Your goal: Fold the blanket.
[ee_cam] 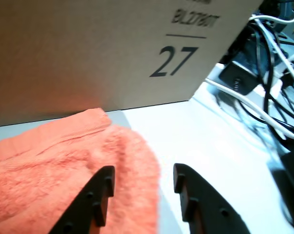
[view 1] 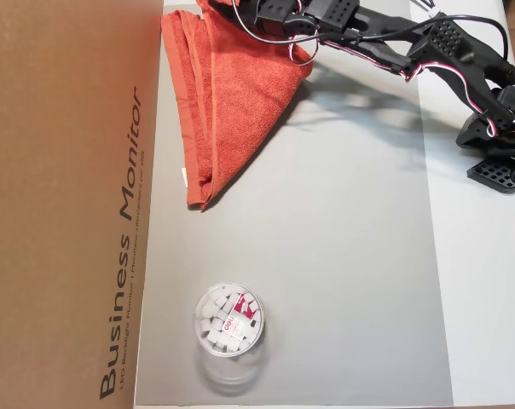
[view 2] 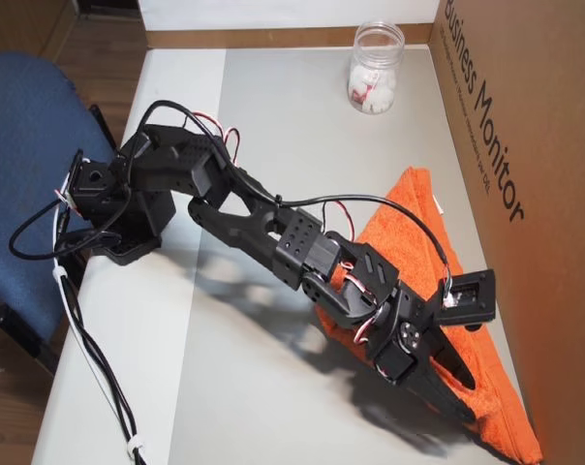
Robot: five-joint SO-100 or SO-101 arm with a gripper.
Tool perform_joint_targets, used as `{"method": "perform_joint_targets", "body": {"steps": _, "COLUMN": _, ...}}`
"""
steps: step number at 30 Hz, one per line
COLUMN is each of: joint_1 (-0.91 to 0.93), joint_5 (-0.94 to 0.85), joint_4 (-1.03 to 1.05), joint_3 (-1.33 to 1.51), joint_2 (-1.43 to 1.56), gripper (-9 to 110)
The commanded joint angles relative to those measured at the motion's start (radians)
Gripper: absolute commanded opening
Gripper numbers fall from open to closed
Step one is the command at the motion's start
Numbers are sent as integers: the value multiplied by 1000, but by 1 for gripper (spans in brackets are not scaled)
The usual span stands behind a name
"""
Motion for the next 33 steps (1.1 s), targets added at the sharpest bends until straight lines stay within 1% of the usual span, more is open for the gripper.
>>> {"method": "perform_joint_targets", "body": {"steps": 1, "joint_1": 17, "joint_5": 9, "joint_4": 44, "joint_3": 32, "joint_2": 167, "gripper": 11}}
{"method": "perform_joint_targets", "body": {"steps": 5, "joint_1": 26, "joint_5": 46, "joint_4": 123, "joint_3": 121, "joint_2": 278, "gripper": 11}}
{"method": "perform_joint_targets", "body": {"steps": 13, "joint_1": 43, "joint_5": 304, "joint_4": 311, "joint_3": 278, "joint_2": 486, "gripper": 11}}
{"method": "perform_joint_targets", "body": {"steps": 19, "joint_1": 61, "joint_5": 548, "joint_4": 506, "joint_3": 393, "joint_2": 591, "gripper": 11}}
{"method": "perform_joint_targets", "body": {"steps": 21, "joint_1": 60, "joint_5": 601, "joint_4": 565, "joint_3": 434, "joint_2": 617, "gripper": 11}}
{"method": "perform_joint_targets", "body": {"steps": 23, "joint_1": 52, "joint_5": 623, "joint_4": 600, "joint_3": 472, "joint_2": 637, "gripper": 11}}
{"method": "perform_joint_targets", "body": {"steps": 26, "joint_1": 43, "joint_5": 627, "joint_4": 597, "joint_3": 522, "joint_2": 653, "gripper": 11}}
{"method": "perform_joint_targets", "body": {"steps": 33, "joint_1": -18, "joint_5": 632, "joint_4": 606, "joint_3": 535, "joint_2": 658, "gripper": 12}}
